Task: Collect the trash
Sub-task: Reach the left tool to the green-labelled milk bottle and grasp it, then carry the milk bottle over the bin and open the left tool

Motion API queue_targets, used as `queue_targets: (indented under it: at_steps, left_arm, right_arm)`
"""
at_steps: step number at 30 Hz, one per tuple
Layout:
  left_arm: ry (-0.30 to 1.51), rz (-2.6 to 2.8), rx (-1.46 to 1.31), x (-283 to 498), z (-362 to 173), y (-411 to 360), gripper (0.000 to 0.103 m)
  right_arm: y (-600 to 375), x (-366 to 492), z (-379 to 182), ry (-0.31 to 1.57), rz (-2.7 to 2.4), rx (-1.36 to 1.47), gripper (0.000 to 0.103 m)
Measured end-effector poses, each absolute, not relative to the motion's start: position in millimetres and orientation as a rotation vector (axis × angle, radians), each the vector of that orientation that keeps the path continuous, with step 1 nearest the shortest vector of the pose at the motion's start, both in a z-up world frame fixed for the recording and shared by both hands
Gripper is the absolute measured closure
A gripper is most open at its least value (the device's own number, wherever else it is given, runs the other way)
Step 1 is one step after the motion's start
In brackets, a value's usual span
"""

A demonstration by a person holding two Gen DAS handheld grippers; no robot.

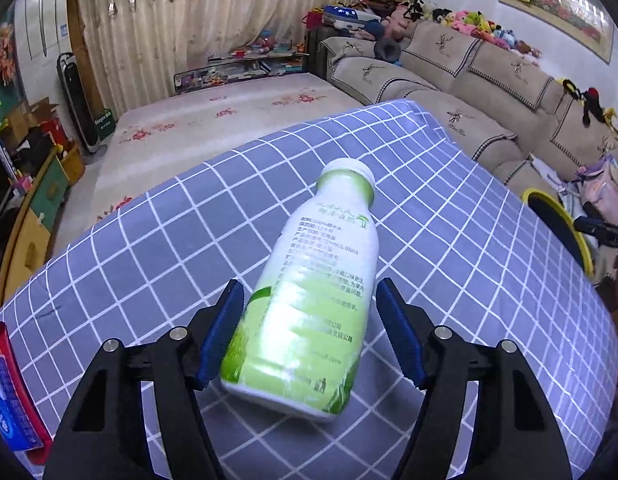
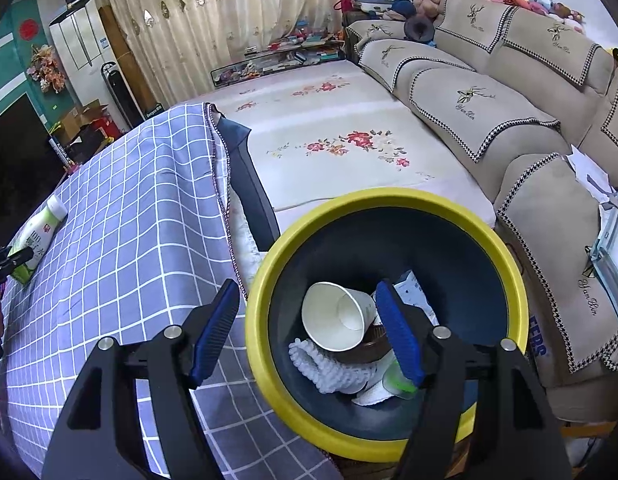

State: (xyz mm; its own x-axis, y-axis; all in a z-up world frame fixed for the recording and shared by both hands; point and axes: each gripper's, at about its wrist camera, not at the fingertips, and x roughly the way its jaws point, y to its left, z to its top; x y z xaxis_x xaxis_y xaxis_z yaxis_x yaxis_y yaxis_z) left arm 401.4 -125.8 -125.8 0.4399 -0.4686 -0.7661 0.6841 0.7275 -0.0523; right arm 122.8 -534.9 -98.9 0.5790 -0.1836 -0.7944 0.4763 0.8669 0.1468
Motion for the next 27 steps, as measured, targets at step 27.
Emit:
queue_targets:
  at_steps: [27]
  left_arm:
    - [0.699,-0.631,0.28,233.0,-49.2,-157.0,0.051]
  right_arm:
    - [-541.1,72.6,-81.6,0.81,-0.349,0.389,0.036]
